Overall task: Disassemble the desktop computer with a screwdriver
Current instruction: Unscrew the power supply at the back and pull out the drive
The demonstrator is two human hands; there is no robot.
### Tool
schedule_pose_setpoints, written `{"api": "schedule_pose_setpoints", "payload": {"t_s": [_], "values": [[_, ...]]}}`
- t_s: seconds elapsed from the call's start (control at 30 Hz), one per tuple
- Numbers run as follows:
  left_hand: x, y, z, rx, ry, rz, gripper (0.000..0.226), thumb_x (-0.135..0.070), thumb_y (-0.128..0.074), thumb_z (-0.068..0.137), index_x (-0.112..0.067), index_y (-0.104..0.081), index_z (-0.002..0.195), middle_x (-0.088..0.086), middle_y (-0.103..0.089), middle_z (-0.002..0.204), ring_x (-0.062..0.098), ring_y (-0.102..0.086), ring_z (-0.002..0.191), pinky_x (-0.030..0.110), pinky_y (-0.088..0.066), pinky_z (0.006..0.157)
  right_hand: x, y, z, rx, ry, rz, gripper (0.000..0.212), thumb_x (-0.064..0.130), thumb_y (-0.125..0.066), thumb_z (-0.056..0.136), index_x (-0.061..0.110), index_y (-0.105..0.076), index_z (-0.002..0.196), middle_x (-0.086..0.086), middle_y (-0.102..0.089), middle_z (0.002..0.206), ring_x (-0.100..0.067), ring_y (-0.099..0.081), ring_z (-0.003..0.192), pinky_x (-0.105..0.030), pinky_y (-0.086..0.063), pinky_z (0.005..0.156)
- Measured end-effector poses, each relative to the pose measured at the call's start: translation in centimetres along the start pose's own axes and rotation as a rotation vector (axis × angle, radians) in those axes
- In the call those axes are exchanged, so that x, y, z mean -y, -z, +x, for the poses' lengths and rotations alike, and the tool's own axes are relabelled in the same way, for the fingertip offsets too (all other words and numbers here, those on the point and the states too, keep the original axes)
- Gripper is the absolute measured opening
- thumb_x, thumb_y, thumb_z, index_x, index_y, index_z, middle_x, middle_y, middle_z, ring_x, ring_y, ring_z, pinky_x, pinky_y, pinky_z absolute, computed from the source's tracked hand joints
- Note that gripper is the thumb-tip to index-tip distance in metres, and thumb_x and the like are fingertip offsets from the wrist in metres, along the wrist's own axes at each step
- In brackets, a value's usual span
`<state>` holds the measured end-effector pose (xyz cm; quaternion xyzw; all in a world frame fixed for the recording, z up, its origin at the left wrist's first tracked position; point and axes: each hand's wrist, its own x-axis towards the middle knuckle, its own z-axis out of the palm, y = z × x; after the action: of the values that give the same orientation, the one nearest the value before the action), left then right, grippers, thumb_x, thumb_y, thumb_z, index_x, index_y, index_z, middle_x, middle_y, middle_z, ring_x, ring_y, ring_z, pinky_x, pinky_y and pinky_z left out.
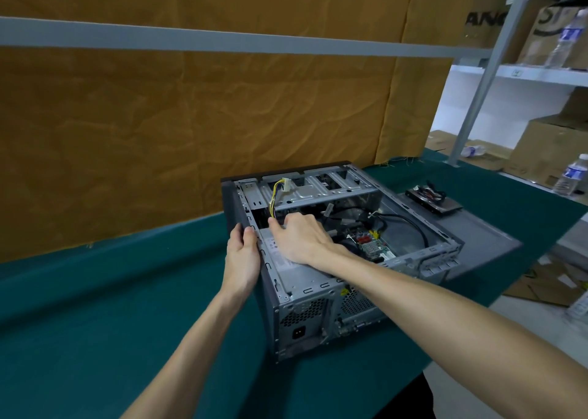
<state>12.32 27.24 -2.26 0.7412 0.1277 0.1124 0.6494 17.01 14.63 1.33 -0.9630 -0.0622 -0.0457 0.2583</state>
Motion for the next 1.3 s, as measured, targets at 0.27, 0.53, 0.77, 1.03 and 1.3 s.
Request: {"api": "schedule_pose_setpoints", "payload": {"t_s": [0.27,0.53,0.77,1.03,1.3], "values": [[-0.2,0.2,-0.3,0.003,-0.009,0.011,0.057,-0.038,-0.033,0.108,-0.014,-0.025,0.159,0.005,-0.031,0.163,0.021,-0.031,0.148,0.040,-0.022,0.124,0.2,-0.5,0.7,0.028,0.015,-0.025,0.052,0.054,-0.033,0.099,0.017,-0.055,0.071,-0.005,-0.058,0.073,-0.028,-0.057,0.065,-0.030,-0.032,0.050],[-0.2,0.9,0.1,0.053,-0.042,0.124,0.058,-0.038,-0.032,0.108,-0.011,-0.025,0.159,0.004,-0.028,0.165,0.019,-0.026,0.151,0.038,-0.018,0.125,-0.5,-0.3,1.2,0.017,-0.006,-0.016,0.053,0.056,-0.034,0.098,0.019,-0.053,0.066,-0.002,-0.059,0.069,-0.020,-0.055,0.057,-0.027,-0.027,0.047],[-0.5,0.5,-0.3,0.027,-0.034,0.110,0.056,-0.035,-0.029,0.109,-0.012,-0.021,0.160,0.006,-0.024,0.166,0.021,-0.023,0.152,0.034,-0.016,0.123,1.1,-0.2,1.0,0.027,-0.015,-0.053,0.052,0.050,-0.036,0.098,0.013,-0.057,0.069,-0.004,-0.057,0.069,-0.025,-0.056,0.060,-0.029,-0.034,0.051],[-0.4,0.2,-0.3,-0.011,-0.031,0.087,0.054,-0.034,-0.030,0.109,-0.013,-0.025,0.159,0.005,-0.027,0.165,0.020,-0.026,0.151,0.037,-0.018,0.124,1.8,-0.2,1.2,-0.015,0.007,-0.075,0.043,0.038,-0.034,0.103,0.015,-0.056,0.075,-0.005,-0.055,0.073,-0.029,-0.054,0.068,-0.030,-0.035,0.055],[-0.4,0.5,-0.4,0.014,-0.028,0.114,0.056,-0.038,-0.031,0.108,-0.015,-0.025,0.159,0.002,-0.028,0.165,0.019,-0.026,0.150,0.035,-0.019,0.123,0.9,0.3,1.6,0.027,0.014,-0.040,0.049,0.040,-0.031,0.106,0.010,-0.066,0.090,-0.006,-0.061,0.083,-0.028,-0.058,0.073,-0.032,-0.040,0.060]]}}
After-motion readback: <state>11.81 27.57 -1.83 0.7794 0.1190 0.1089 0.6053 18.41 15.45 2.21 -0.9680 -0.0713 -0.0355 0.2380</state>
